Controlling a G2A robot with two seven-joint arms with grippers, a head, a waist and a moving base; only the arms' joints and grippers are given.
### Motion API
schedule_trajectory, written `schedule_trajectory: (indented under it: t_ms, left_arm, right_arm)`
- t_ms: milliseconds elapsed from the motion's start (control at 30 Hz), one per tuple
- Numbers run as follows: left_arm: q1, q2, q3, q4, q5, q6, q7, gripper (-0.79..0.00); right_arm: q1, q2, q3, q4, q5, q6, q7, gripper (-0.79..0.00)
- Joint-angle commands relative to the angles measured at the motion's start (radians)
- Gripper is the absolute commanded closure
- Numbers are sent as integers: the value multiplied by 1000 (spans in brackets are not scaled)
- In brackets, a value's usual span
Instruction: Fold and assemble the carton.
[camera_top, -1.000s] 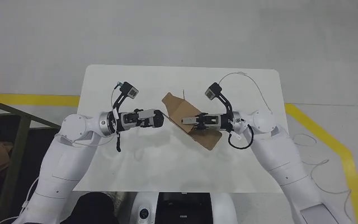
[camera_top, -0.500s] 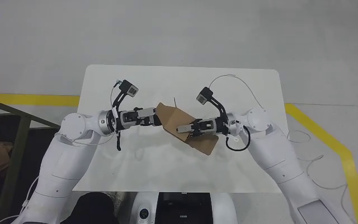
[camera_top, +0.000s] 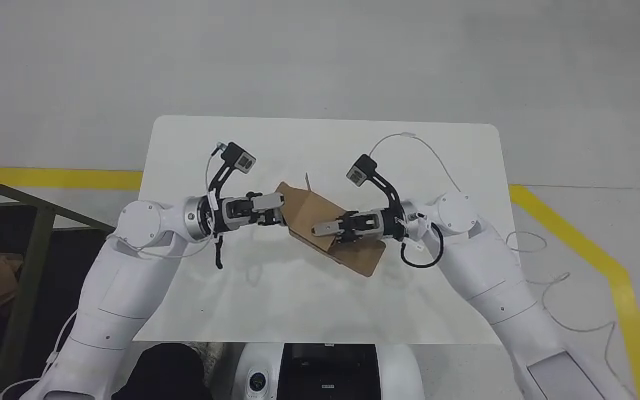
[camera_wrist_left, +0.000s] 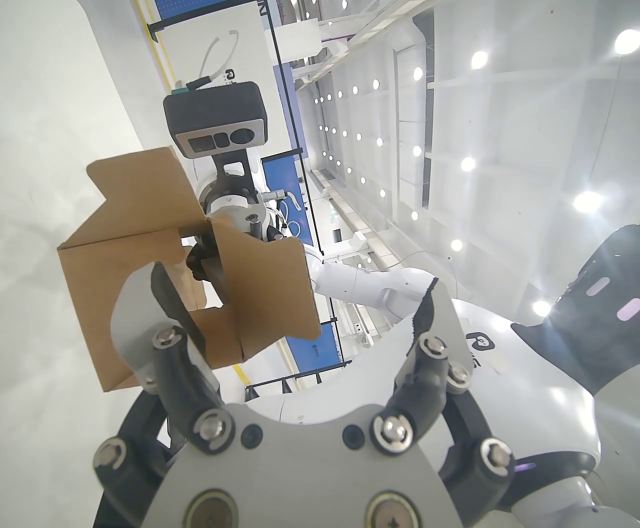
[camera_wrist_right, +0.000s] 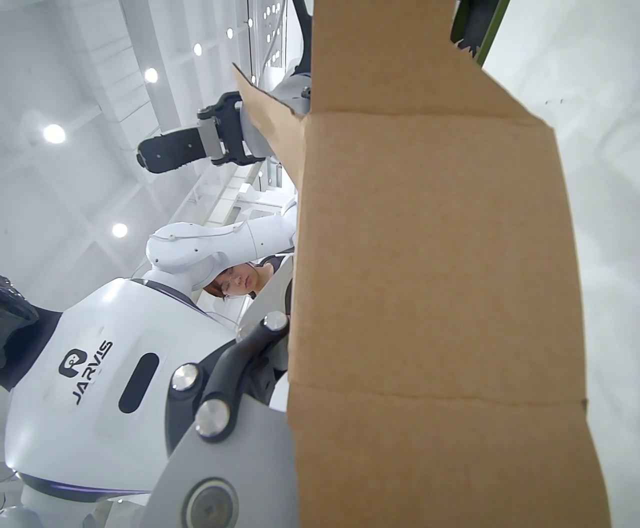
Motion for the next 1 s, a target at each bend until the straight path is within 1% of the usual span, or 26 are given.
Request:
schedule_trajectory:
  t_ms: [0,233,367,567,633,667,800,967]
  left_arm:
    - [-1,0,-1,1,1,1,1,-785]
    - [1,2,-15,4,11,4,2,-785]
    - [9,7,-46,13,29,7,3,-785]
    - [21,16,-97,24,47,9,2,-785]
    - [24,18,-108,29,52,8,0,-785]
    - [24,18,-111,32,52,7,-2,-785]
    - [16,18,-106,38,47,1,-5,-785]
    - [-5,11,-64,47,28,-12,-4,-785]
  right_arm:
    - [1,0,0,1,1,0,3,0]
    - [3,0,2,10,6,1,21,0]
    - [9,0,-3,29,41,6,99,0]
    - [13,-4,-8,71,109,-21,189,0]
    - [11,-7,-24,64,136,-9,246,0]
    - [11,-8,-35,56,137,-3,251,0]
    - [12,-7,-97,30,154,-3,251,0]
    - [27,-7,-167,32,212,0,251,0]
